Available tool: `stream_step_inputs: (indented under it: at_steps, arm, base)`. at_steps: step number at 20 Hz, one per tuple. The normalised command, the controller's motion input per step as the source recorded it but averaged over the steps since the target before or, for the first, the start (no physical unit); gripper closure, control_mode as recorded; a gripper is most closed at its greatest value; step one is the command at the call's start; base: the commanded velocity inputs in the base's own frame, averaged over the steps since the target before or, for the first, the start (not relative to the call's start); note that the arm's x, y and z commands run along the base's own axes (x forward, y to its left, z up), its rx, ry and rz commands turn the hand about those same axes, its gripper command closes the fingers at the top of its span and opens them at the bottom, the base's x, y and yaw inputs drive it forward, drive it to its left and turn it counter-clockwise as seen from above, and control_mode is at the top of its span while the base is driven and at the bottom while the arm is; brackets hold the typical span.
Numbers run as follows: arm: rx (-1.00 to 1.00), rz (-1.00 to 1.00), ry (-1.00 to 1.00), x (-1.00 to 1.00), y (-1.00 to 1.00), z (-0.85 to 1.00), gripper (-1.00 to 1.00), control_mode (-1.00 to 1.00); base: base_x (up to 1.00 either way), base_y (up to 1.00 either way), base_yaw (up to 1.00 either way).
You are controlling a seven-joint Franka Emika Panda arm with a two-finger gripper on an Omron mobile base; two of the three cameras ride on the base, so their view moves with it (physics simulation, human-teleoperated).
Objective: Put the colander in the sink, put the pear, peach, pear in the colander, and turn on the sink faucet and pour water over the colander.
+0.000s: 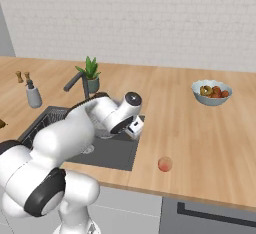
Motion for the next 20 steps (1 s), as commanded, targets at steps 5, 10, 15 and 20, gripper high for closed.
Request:
stream_step_inputs:
  at_steps: [5, 10, 15, 20]
  arm:
    - [0.00, 0.14, 0.00, 0.03, 0.48, -0.35, 1.00, -1.00]
    - [0.00, 0.11, 0.00, 0.00, 0.42, -0.47, 1.00, -1.00]
    - [0.00, 0.10, 0.00, 0.00, 0.52, -0.41, 1.00, -1.00]
    - [0.00, 0.09, 0.00, 0.00, 0.58, -0.27, 1.00, -1.00]
  base:
    - [0.00, 0.00, 0.00]
    - [0.00, 0.00, 0.00]
    - [0.00, 0.00, 0.00]
    - [0.00, 0.00, 0.00]
